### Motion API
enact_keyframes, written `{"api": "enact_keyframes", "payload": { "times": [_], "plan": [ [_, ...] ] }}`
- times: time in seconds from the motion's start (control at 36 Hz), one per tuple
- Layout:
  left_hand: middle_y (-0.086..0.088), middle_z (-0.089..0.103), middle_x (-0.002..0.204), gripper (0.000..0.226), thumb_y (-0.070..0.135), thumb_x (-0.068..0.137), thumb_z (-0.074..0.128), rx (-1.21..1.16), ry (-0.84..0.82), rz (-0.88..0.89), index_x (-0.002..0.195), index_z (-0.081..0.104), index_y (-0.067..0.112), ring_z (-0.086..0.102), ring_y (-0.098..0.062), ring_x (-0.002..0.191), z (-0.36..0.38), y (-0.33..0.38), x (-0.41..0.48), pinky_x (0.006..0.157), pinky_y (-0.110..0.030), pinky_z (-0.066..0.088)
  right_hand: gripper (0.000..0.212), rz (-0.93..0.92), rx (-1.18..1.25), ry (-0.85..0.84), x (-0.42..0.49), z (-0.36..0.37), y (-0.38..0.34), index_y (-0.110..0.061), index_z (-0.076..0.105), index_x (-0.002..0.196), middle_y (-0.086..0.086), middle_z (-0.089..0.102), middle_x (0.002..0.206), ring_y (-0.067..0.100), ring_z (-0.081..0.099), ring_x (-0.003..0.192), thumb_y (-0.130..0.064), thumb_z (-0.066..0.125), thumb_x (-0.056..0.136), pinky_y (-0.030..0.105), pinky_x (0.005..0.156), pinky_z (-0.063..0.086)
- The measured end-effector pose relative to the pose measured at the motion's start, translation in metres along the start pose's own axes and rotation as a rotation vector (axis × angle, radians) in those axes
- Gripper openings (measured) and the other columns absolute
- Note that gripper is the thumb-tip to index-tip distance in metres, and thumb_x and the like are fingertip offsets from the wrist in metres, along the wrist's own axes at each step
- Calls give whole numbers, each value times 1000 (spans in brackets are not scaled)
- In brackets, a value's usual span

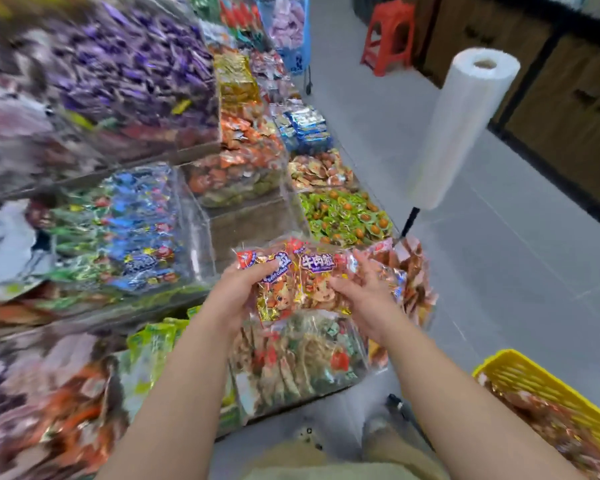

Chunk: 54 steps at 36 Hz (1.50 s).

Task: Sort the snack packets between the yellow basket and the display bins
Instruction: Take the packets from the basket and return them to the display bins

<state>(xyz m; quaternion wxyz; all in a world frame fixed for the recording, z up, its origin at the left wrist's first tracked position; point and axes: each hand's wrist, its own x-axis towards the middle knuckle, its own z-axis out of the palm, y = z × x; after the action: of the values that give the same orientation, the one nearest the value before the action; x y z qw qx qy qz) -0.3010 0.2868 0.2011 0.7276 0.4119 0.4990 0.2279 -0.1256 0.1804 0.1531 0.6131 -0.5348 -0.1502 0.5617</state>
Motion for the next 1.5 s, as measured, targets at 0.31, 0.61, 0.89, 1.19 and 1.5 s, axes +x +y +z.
{"api": "enact_keyframes", "payload": {
  "times": [0.31, 0.61, 0.89, 1.19, 1.5],
  "plan": [
    [-5, 73, 77, 37, 16, 83, 70, -172, 322, 126, 117, 61, 4, 69, -20, 61, -75, 27, -9, 53, -32, 55, 40, 260, 86, -174, 63, 68, -29, -17, 52, 125, 8, 68, 108, 19, 64, 90, -5, 58, 87, 36, 78, 51],
    [-10, 76, 84, 33, 17, 71, 82, -206, 452, 163, 98, 63, 18, 73, -30, 74, -105, 71, 29, 66, -47, 59, 46, 234, -255, -186, 147, 94, -76, -11, 56, 106, 1, 62, 84, 12, 55, 67, -21, 76, 66, 26, 65, 48],
    [-9, 76, 88, 53, 22, 65, 87, -18, 386, 146, 110, 62, 8, 73, -27, 81, -159, 113, 84, 76, -46, 58, 41, 176, -273, -42, 224, 140, -59, -1, 49, 116, 15, 66, 103, 21, 69, 77, 8, 65, 80, 30, 57, 55],
    [-15, 75, 89, 58, 32, 67, 84, -63, 328, 44, 112, 56, 8, 73, -30, 76, -199, 158, 147, 61, -41, 59, 41, 234, -372, 67, 297, 187, -10, 1, 49, 117, 15, 61, 91, 24, 59, 66, 15, 59, 80, 27, 46, 53],
    [-11, 75, 84, 37, 22, 74, 79, -98, 278, 36, 103, 59, 10, 74, -26, 72, -212, 151, 164, 52, -34, 57, 54, 234, -445, 19, 339, 189, 32, -4, 48, 126, 9, 63, 92, 22, 63, 72, 12, 64, 77, 29, 53, 50]
  ]
}}
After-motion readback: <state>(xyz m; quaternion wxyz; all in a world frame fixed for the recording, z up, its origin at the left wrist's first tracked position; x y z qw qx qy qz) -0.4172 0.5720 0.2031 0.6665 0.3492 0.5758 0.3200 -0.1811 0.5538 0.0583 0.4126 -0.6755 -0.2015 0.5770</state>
